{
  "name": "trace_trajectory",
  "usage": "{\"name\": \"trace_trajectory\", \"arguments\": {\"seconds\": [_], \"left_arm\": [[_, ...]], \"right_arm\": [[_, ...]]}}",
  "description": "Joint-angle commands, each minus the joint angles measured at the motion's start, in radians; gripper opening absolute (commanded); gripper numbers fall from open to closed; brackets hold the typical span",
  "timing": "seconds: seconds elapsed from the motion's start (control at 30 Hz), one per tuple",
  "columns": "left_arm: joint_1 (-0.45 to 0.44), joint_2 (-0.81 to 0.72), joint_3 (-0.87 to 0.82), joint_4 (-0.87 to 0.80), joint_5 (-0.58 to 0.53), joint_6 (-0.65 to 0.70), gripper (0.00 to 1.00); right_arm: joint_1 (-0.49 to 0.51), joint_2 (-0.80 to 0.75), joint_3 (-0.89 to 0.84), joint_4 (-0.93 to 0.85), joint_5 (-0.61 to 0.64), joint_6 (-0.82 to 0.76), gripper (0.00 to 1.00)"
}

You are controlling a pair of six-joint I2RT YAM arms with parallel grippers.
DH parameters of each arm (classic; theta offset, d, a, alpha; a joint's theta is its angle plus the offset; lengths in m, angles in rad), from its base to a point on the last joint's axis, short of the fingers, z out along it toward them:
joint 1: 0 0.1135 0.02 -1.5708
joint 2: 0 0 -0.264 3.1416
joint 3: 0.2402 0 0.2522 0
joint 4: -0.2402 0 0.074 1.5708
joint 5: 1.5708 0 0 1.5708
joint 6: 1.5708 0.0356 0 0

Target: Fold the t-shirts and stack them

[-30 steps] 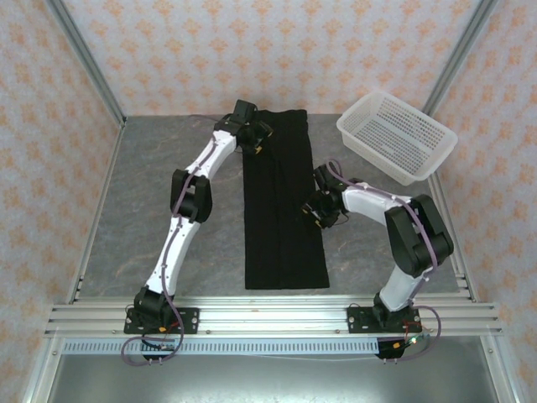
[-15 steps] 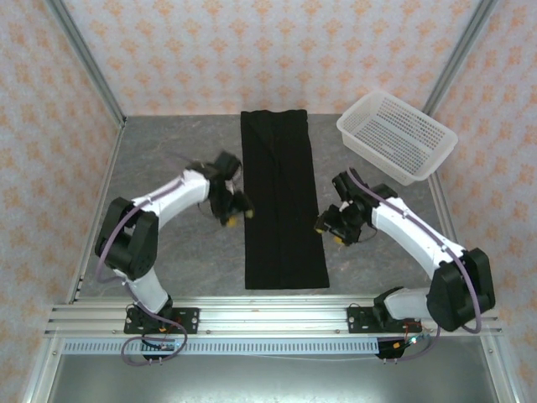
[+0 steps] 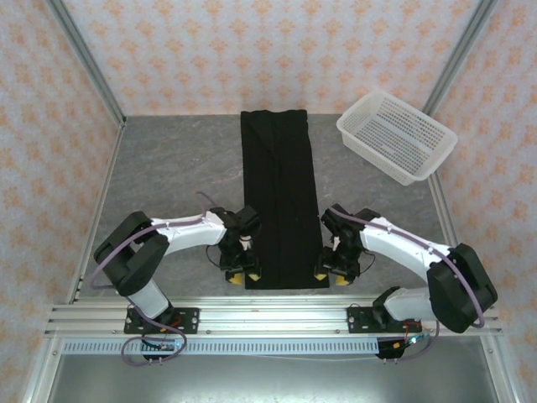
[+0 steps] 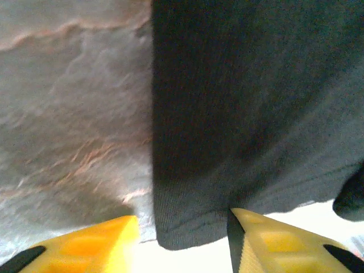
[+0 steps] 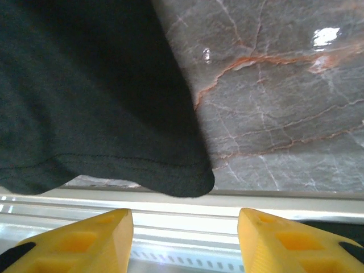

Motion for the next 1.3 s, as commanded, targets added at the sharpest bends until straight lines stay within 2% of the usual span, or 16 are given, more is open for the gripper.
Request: {"name": "trace_trajectory", "arguments": {"seconds": [0.0, 0.3, 0.47, 0.53, 0.63, 0.9, 1.0, 1.27], "left_arm": [[-0.033, 0.058, 0.009, 0.054, 0.024, -0.016, 0.40], [-0.045, 0.112, 0.022, 0.093, 0.014, -0.034, 0.17], [-0.046, 0.097, -0.002, 0.076, 0.014, -0.026, 0.00], [-0.047, 0.067, -0.035, 0.060, 0.019, -0.020, 0.00], [-0.047, 0.009, -0.080, 0.041, 0.021, -0.018, 0.00], [-0.045, -0.083, -0.011, -0.022, -0.022, -0.029, 0.00], [-0.035, -0.110, 0.039, -0.054, -0.058, -0.027, 0.00], [0.078, -0.188, 0.108, -0.020, -0.099, -0.057, 0.00]], "right_arm": [[0.010, 0.023, -0.017, 0.057, -0.002, 0.033, 0.50], [0.057, 0.143, -0.023, 0.221, -0.014, 0.100, 0.39], [0.104, 0.182, 0.006, 0.230, 0.009, 0.125, 0.15], [0.128, 0.164, 0.018, 0.181, 0.027, 0.123, 0.06], [0.151, 0.104, 0.013, 0.125, 0.017, 0.135, 0.00], [0.155, 0.007, 0.057, 0.023, 0.032, 0.156, 0.00], [0.152, 0.006, 0.120, -0.038, 0.084, 0.138, 0.00], [0.083, 0.068, 0.307, -0.152, 0.182, 0.045, 0.00]]}}
